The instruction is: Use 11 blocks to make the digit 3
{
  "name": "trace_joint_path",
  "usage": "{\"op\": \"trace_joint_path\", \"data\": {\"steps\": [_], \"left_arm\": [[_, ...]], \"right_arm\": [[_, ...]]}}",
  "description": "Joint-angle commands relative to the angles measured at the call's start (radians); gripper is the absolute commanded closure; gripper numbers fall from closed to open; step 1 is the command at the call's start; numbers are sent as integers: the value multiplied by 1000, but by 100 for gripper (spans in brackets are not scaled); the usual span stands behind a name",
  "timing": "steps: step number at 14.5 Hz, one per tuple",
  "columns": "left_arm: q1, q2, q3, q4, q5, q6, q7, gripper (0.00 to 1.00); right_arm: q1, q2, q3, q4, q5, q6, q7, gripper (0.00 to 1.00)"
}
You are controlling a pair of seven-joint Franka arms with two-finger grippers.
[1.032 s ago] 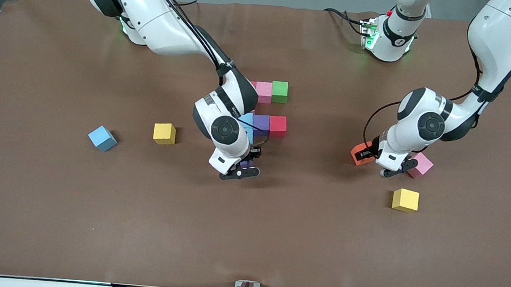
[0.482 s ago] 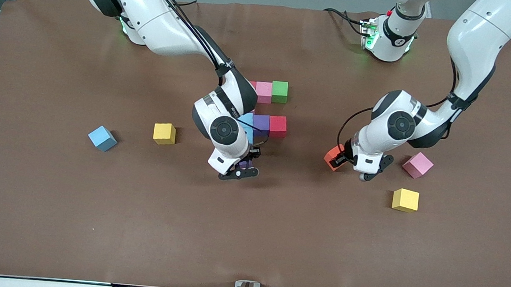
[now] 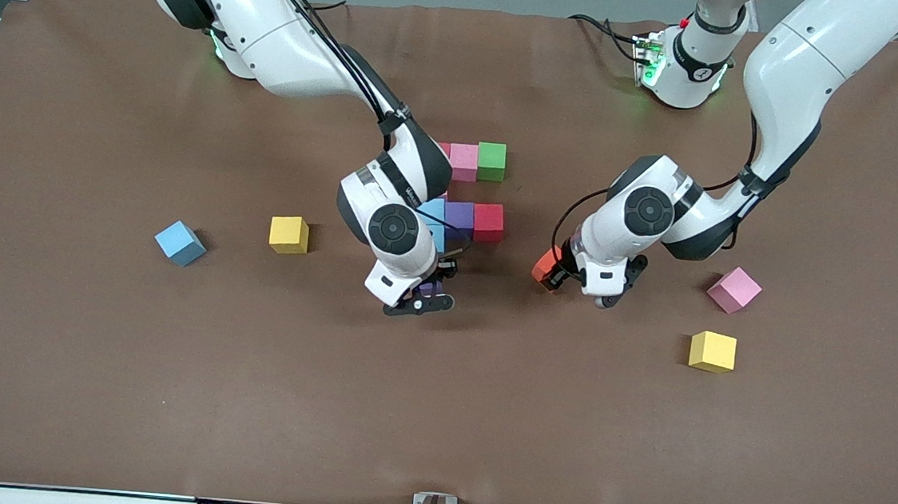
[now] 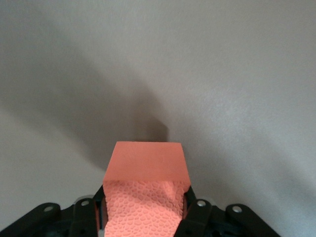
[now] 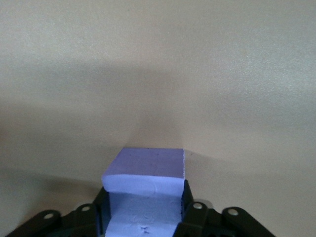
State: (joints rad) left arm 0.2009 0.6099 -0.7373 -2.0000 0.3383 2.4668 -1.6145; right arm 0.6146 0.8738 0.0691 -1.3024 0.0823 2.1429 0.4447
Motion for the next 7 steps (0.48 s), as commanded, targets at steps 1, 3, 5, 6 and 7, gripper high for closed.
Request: {"op": "trace_joint_path", "data": {"steps": [1, 3, 5, 6, 7], "left_arm": [[-27, 27, 7, 36, 25, -8, -94, 95], [-58, 28, 25, 43, 24, -9, -143, 95], [-87, 46, 42, 73, 24, -11, -203, 95], [-101, 59, 48, 96, 24, -17, -238, 95], [-122, 70, 56, 118, 24, -20, -272, 95]], "right_arm": [[-4, -27, -3, -43, -7, 0, 14, 0], [-3, -33, -3, -38, -6, 0, 14, 0], [-7, -48, -2, -38, -6, -3, 15, 0], [-12, -64, -2, -38, -6, -3, 15, 0], [-15, -82, -2, -38, -4, -4, 12, 0]]}}
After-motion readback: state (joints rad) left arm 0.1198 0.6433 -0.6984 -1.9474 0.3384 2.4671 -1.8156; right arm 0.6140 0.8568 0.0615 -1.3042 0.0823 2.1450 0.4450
